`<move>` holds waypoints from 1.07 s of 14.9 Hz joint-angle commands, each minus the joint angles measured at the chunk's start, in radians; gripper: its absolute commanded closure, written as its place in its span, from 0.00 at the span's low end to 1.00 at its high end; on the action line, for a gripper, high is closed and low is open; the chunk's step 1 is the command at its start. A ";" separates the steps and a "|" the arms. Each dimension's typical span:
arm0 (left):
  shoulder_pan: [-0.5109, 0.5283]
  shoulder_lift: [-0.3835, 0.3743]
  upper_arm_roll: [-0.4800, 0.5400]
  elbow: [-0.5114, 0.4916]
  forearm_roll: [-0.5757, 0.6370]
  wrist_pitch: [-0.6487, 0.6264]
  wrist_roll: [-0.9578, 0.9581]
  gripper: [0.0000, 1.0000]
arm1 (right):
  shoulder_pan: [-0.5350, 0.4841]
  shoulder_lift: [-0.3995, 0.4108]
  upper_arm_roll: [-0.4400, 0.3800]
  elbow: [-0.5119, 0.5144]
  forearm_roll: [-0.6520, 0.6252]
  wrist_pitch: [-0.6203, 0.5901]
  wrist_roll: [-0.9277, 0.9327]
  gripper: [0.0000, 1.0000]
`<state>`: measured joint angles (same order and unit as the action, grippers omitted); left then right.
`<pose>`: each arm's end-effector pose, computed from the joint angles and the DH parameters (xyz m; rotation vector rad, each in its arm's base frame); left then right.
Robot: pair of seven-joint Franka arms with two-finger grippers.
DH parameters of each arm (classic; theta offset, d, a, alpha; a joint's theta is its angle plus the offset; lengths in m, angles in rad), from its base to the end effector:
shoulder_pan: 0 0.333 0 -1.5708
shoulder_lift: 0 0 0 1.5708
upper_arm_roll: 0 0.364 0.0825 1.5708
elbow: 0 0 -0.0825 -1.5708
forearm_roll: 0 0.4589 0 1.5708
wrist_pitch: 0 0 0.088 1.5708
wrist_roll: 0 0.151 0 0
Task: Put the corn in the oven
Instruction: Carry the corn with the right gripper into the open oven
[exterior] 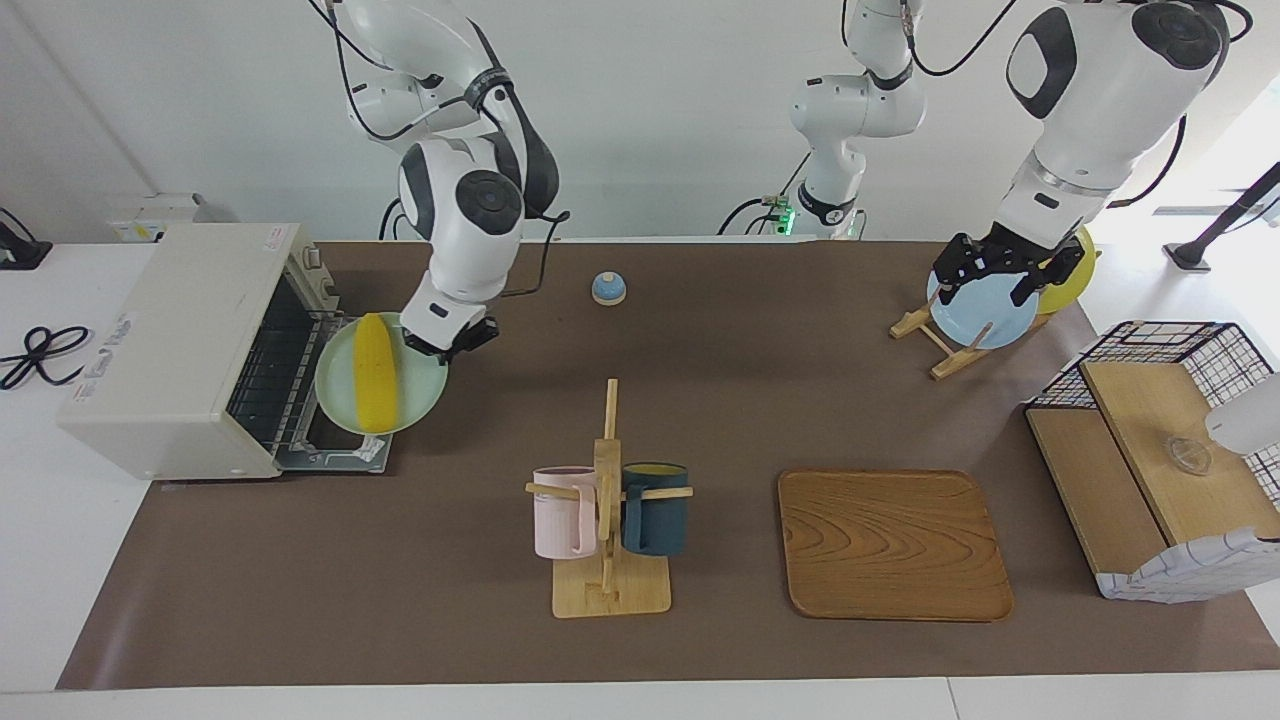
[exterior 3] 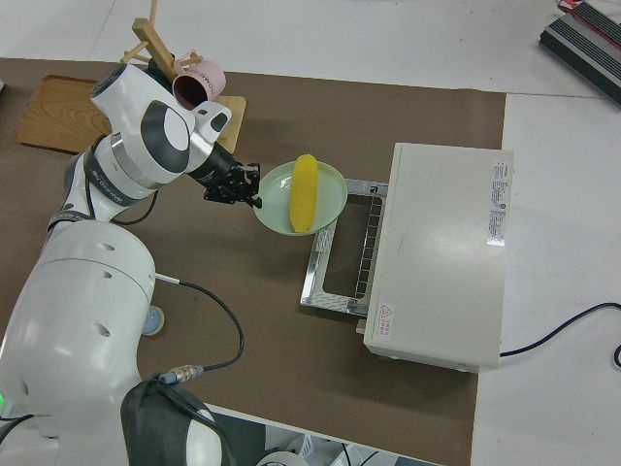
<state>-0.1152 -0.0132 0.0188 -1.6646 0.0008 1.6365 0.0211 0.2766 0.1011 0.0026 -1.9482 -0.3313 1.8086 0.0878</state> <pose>0.6246 -0.0602 0.5910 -3.1350 0.1845 0.0234 0.6042 0.1306 0.3872 2.7488 0.4286 -0.2503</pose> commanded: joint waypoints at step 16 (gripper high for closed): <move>0.003 -0.004 -0.003 0.023 0.016 -0.046 0.003 0.00 | -0.344 -0.104 0.013 -0.239 0.047 0.170 -0.263 1.00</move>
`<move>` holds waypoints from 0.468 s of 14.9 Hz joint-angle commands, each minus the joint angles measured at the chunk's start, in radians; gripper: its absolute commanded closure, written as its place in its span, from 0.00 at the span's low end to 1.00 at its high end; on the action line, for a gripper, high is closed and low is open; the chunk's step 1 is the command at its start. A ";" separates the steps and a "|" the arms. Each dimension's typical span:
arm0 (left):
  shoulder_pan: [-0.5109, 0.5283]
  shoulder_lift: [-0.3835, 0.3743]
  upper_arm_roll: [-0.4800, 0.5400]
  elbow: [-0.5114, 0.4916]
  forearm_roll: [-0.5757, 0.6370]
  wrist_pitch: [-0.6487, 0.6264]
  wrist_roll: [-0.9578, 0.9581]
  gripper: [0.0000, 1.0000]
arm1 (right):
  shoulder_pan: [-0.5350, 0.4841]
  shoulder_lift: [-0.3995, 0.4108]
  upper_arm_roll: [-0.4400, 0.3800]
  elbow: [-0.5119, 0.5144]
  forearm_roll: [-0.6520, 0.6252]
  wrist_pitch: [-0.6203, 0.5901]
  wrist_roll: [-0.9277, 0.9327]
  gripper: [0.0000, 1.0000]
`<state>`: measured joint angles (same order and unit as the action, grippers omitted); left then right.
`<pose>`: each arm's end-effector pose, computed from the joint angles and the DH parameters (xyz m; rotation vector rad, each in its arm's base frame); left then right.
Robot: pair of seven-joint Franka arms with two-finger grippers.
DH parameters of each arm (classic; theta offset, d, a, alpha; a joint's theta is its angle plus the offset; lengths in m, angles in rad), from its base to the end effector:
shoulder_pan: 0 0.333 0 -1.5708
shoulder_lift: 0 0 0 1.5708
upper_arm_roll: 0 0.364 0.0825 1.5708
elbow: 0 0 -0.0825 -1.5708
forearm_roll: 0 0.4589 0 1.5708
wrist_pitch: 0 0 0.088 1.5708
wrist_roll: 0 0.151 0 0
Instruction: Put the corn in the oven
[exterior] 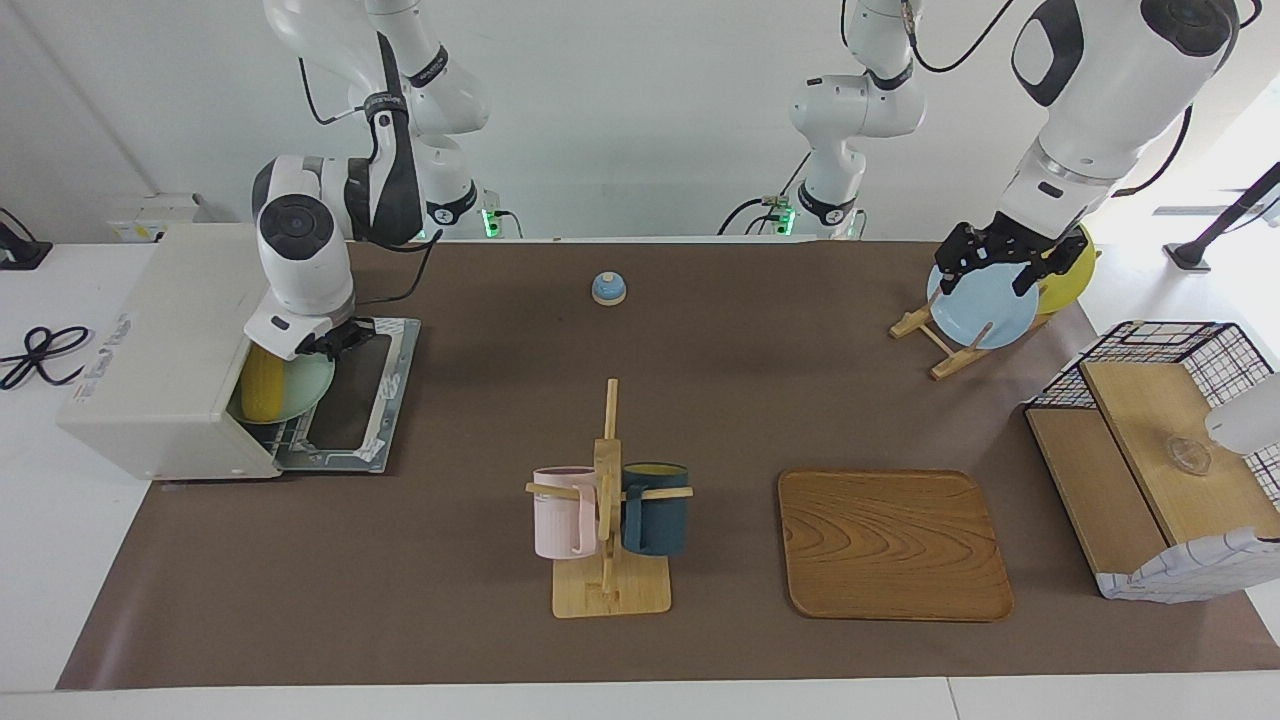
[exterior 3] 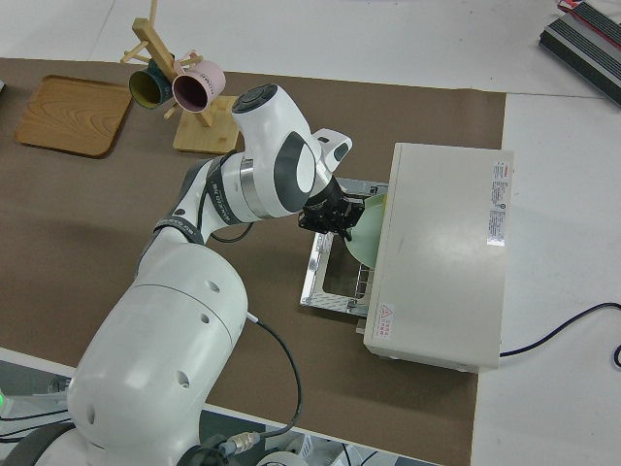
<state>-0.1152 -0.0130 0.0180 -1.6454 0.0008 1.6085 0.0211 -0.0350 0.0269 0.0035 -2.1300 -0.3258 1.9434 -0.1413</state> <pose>0.6223 -0.0605 0.5991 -3.1344 0.1857 0.0375 0.5760 -0.0529 0.3481 2.8277 0.3725 -0.3396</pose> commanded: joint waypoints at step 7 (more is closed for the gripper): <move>0.003 -0.004 -0.003 0.003 0.016 -0.018 0.003 0.00 | -0.059 -0.045 0.012 -0.122 0.062 0.124 -0.050 0.84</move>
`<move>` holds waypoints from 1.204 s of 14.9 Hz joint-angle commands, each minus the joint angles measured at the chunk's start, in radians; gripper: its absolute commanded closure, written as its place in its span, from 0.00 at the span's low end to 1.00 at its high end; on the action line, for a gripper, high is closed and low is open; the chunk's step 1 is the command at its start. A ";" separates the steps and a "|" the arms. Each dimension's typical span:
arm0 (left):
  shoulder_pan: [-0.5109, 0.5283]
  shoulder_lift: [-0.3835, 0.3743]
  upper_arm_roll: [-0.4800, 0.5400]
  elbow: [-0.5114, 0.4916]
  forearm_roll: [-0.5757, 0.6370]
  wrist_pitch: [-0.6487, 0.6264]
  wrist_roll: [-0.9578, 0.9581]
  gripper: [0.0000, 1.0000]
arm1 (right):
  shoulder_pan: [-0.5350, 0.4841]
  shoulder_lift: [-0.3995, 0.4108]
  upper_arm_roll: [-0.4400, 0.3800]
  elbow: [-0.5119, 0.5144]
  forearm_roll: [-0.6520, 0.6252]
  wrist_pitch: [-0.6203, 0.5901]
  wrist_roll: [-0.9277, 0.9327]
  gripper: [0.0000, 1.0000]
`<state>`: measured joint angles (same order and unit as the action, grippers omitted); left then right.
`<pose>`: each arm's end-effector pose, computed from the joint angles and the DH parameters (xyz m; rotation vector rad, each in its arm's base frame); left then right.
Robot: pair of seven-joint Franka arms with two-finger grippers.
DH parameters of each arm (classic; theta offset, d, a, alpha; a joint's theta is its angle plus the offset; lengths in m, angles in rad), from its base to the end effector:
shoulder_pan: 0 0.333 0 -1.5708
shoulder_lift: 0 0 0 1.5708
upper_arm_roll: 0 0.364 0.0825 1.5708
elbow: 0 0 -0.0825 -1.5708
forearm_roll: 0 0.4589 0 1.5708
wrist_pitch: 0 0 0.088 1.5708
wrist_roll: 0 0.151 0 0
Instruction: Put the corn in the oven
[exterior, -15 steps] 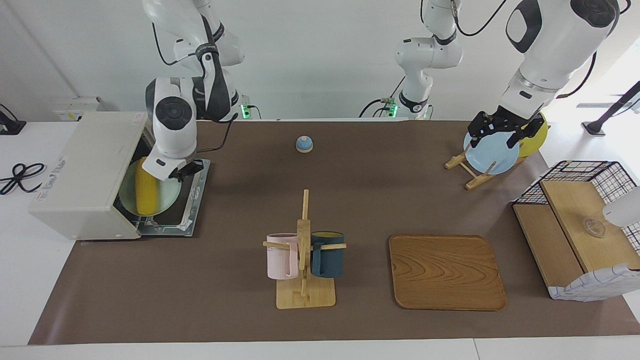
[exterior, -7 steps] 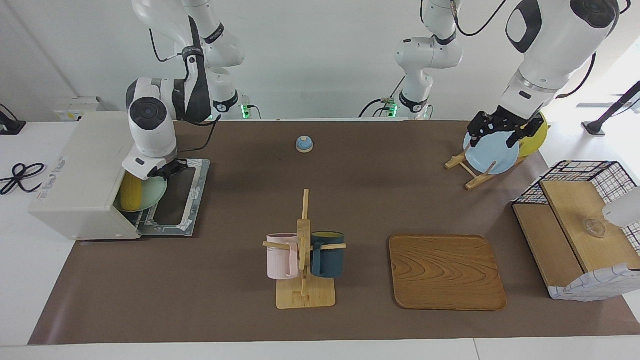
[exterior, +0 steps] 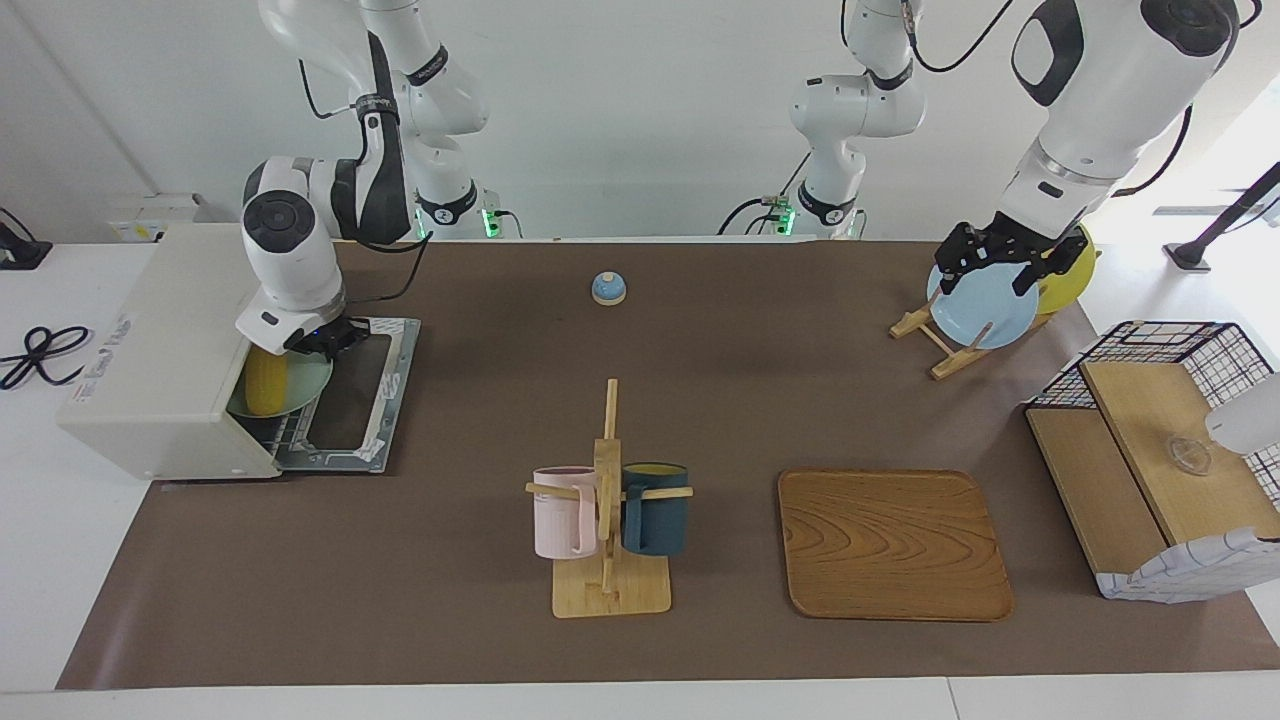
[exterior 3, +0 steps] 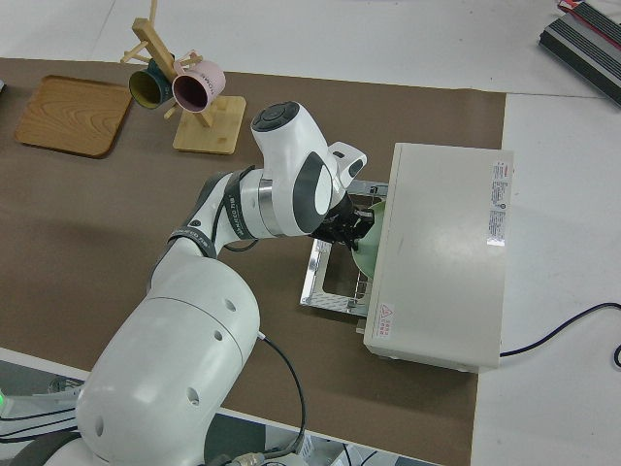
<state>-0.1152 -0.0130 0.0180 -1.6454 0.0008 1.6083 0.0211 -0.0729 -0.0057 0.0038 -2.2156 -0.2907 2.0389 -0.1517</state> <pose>0.6223 -0.0605 0.5991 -3.1344 0.1857 0.0378 0.5581 -0.0659 0.3294 2.8804 0.3426 -0.2862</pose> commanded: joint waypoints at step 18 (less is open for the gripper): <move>0.003 -0.002 -0.003 0.004 0.016 -0.018 0.003 0.00 | 0.188 -0.034 0.015 -0.125 0.192 0.081 0.145 1.00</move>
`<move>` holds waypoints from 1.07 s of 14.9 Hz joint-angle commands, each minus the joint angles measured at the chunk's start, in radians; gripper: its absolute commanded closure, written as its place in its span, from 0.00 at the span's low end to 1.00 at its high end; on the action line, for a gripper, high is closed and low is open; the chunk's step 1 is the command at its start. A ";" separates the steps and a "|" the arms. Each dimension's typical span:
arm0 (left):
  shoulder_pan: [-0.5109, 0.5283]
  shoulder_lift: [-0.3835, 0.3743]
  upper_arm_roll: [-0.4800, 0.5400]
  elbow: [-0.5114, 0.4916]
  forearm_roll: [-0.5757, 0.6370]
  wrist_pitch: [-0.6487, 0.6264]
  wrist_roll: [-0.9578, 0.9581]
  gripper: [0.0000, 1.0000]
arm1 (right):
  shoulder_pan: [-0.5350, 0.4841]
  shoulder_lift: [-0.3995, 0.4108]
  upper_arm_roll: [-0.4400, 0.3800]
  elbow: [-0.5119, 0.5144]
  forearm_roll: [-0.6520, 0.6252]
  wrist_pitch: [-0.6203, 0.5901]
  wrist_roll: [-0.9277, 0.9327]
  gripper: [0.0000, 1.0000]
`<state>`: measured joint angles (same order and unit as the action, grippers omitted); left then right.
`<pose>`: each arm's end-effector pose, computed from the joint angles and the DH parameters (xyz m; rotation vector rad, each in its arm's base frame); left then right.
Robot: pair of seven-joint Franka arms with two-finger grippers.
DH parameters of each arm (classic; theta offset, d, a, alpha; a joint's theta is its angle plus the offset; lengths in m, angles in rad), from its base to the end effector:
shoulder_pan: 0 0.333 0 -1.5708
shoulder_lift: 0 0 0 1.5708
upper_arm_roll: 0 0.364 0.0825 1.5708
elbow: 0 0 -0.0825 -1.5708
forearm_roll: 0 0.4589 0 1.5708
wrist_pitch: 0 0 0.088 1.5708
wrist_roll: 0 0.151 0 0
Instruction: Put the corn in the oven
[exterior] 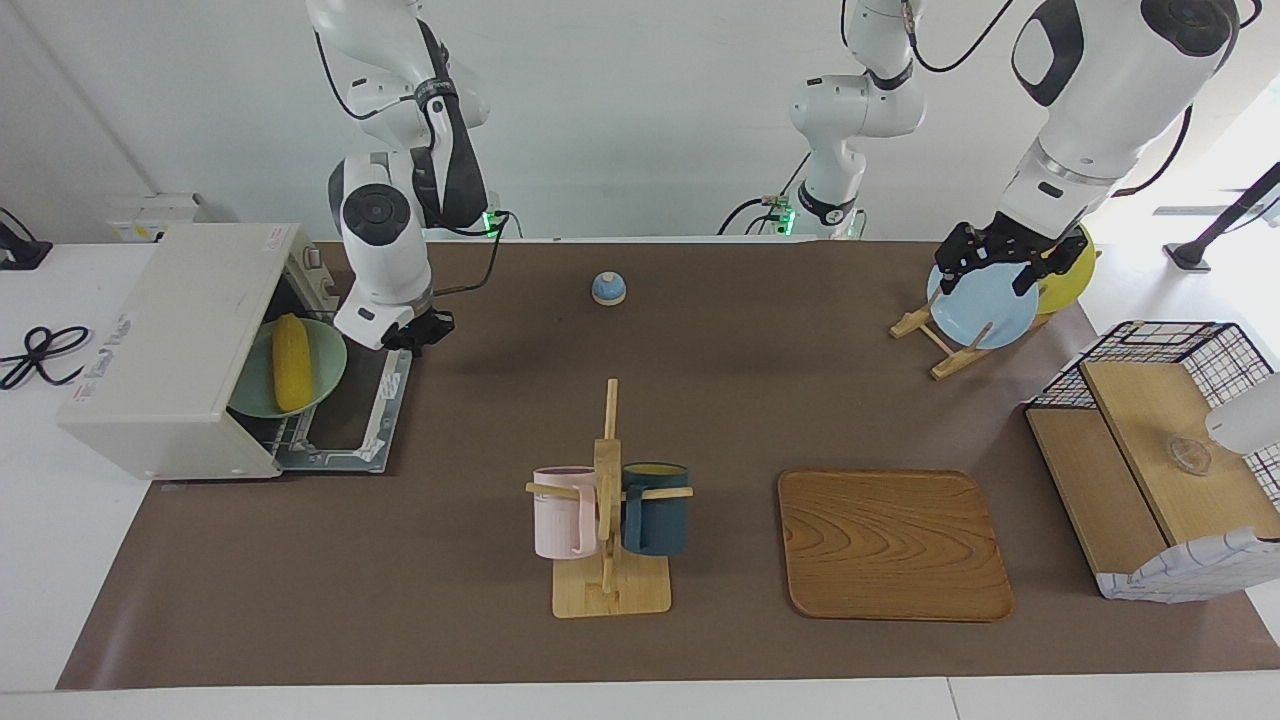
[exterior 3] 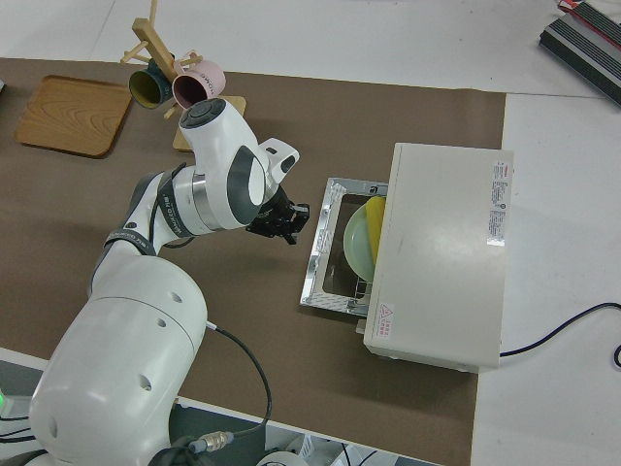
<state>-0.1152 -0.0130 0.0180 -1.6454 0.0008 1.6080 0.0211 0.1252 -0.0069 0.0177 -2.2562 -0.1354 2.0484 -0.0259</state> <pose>0.6222 -0.0605 0.5990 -3.1344 0.1857 0.0382 0.5419 0.0652 0.3089 2.9802 0.3642 -0.2919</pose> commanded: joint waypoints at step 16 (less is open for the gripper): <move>0.003 -0.004 -0.003 0.004 0.016 -0.017 0.002 0.00 | -0.078 -0.070 -0.005 -0.230 0.025 0.222 -0.039 1.00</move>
<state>-0.1152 -0.0130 0.0181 -1.6454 0.0008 1.6080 0.0211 0.0696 -0.0500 0.0109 -2.4681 -0.1204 2.2669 -0.0276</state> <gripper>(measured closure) 0.000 0.991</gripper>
